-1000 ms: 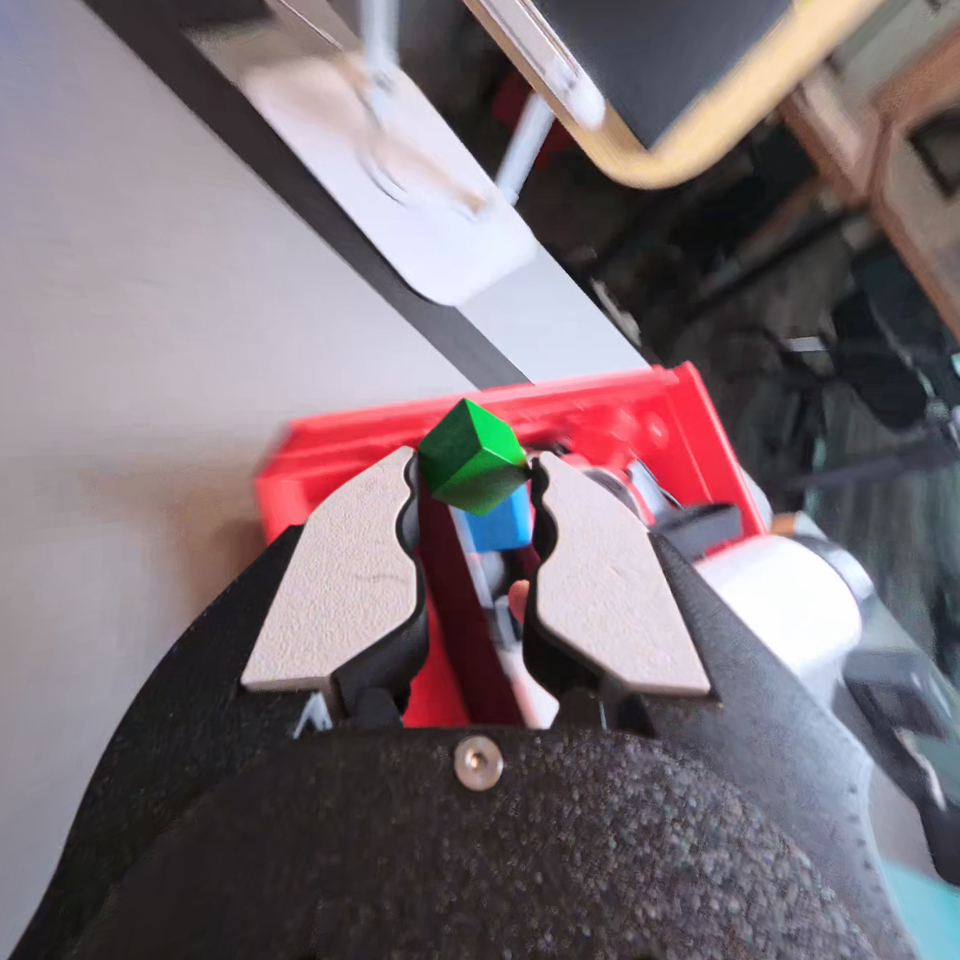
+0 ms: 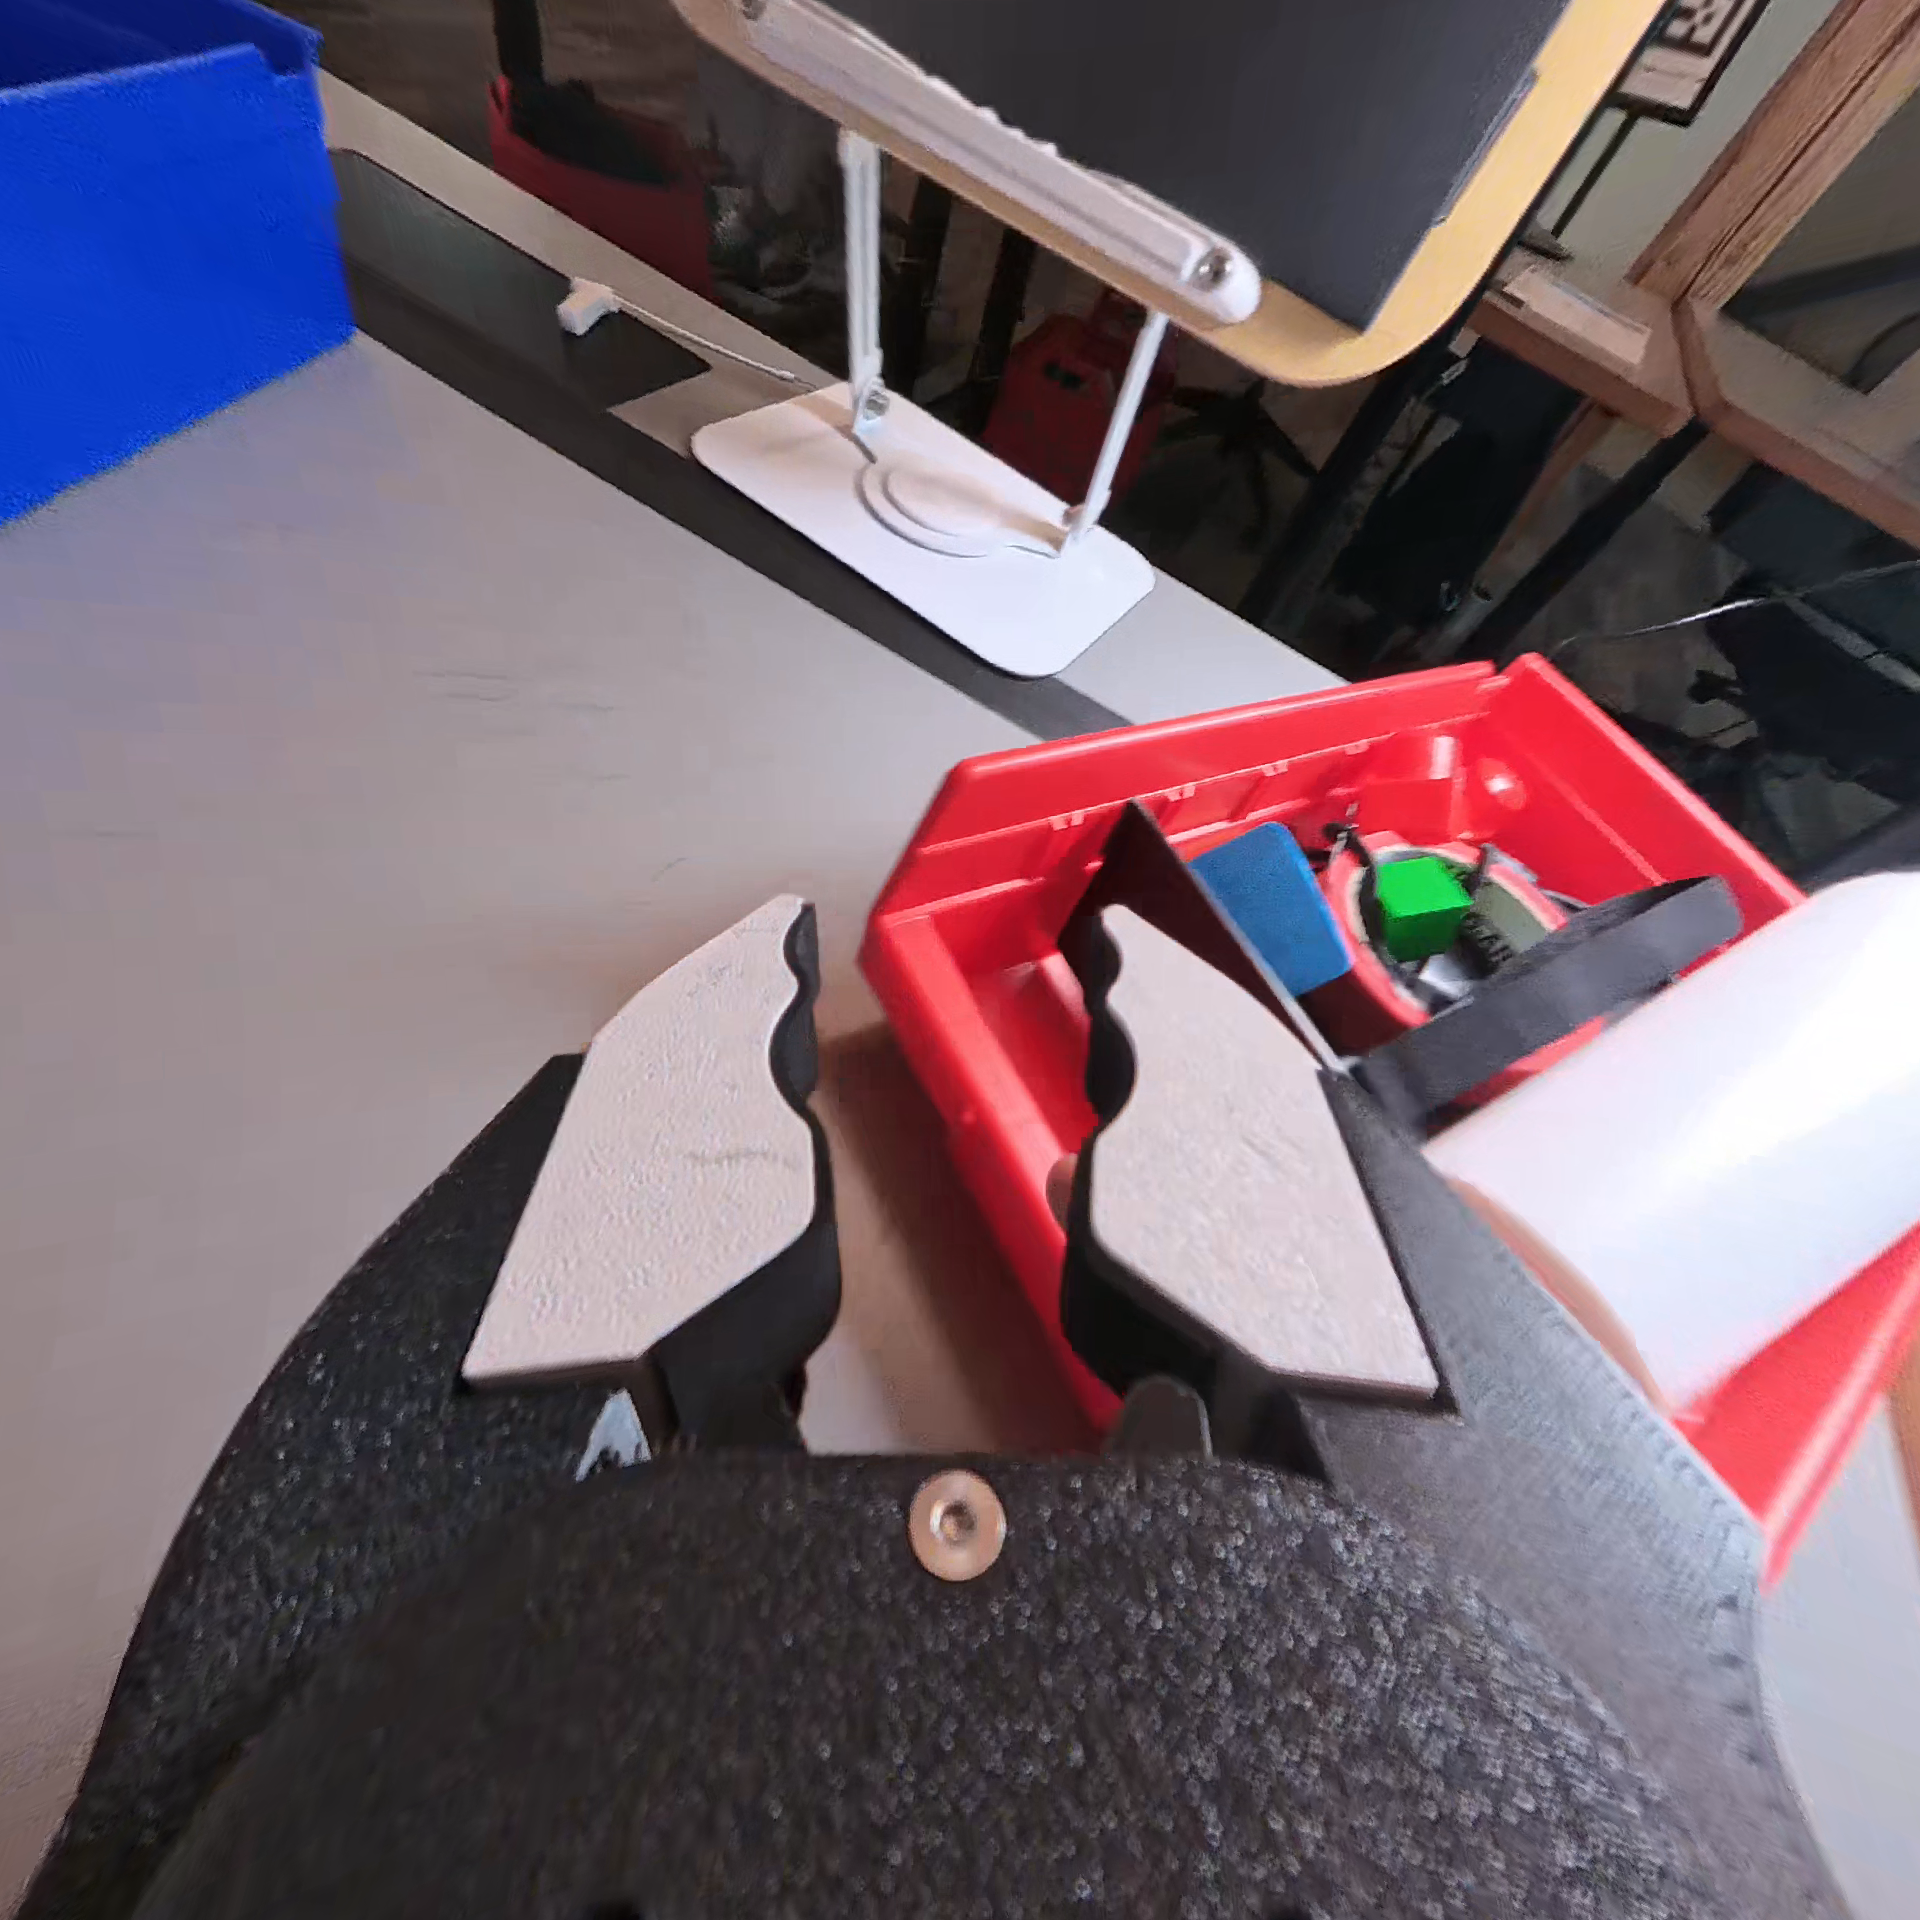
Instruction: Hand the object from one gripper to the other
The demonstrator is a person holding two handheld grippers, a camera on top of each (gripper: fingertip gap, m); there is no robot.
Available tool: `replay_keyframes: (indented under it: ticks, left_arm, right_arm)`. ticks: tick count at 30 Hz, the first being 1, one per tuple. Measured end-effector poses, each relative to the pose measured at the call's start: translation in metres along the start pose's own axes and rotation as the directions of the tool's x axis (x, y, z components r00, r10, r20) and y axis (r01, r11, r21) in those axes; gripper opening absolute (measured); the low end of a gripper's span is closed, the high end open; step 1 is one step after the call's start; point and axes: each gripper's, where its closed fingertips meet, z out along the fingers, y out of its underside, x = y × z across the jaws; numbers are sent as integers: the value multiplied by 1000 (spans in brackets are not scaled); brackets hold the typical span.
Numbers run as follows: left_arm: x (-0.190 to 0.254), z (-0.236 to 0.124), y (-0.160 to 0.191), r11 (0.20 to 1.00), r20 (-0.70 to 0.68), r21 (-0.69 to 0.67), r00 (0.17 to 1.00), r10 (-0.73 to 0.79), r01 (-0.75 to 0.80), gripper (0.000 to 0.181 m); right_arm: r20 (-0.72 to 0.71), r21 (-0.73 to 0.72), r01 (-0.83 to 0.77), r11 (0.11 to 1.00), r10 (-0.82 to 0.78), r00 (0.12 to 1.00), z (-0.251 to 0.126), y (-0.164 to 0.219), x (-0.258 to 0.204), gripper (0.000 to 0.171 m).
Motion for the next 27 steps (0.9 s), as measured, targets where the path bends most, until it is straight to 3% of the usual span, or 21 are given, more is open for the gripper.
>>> replay_keyframes:
  ticks: [6, 11, 15, 18, 23, 27]
  left_arm:
    - [-71, -46, -14, 998, 257, -51, 965, 52, -40, 42]
    - [-150, -97, 0, 962, 483, -274, 867, 121, 18, 42]
    - [-208, -138, 29, 821, 573, -549, 786, 233, 157, 43]
    - [-235, -157, 44, 698, 579, -671, 764, 284, 249, 43]
    - [-255, -154, 67, 553, 561, -759, 776, 289, 343, 41]
    - [-275, -147, 77, 381, 461, -878, 718, 521, 288, 38]
  right_arm:
    - [98, 17, -51, 999, 49, 994, 4, 17, -46, 46]
    - [153, 21, -53, 998, 49, 987, 14, 29, -66, 45]
    - [193, 71, -49, 996, 35, 981, 13, 28, -77, 44]
    - [212, 114, -39, 993, 14, 977, 9, 23, -83, 43]
    - [212, 147, -12, 989, -20, 977, 6, 19, -86, 41]
    - [225, 147, -29, 989, -4, 974, 5, 20, -86, 40]
